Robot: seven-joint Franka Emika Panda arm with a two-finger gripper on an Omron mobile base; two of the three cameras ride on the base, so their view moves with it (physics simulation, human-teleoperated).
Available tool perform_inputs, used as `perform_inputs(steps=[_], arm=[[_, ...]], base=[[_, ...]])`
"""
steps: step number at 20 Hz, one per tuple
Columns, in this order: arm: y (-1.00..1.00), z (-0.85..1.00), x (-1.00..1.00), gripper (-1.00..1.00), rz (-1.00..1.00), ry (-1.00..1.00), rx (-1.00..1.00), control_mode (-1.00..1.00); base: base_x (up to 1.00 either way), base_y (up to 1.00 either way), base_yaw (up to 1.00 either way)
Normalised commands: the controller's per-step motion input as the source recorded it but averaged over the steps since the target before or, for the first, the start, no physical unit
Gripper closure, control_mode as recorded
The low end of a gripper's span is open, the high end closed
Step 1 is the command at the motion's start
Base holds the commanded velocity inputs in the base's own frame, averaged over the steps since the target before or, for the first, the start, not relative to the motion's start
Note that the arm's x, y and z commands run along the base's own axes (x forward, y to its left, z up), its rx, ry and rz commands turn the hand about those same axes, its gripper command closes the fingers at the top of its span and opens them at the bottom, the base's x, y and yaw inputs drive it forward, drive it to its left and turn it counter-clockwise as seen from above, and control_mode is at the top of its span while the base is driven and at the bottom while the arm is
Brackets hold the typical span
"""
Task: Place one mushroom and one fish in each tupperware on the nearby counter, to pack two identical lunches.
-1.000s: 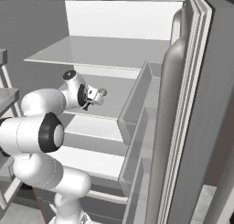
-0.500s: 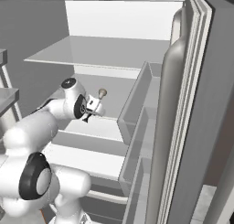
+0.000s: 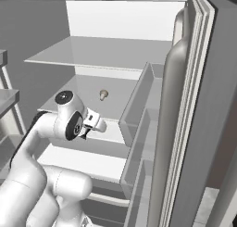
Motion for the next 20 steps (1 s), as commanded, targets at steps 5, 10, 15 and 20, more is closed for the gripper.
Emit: perform_inputs(steps=[5, 10, 15, 20], arm=[[0.0, 0.71, -0.82, 1.0, 0.15, 0.14, -0.08, -1.0], [0.0, 0.82, -0.51, 1.0, 0.18, 0.09, -0.09, -1.0], [0.0, 0.63, -0.41, 1.0, 0.17, 0.02, -0.02, -1.0], [0.0, 0.34, -0.56, 1.0, 0.17, 0.0, 0.0, -1.0]], base=[[0.0, 0.0, 0.0], [0.0, 0.0, 0.0], [0.0, 0.0, 0.0], [0.0, 0.0, 0.0]])
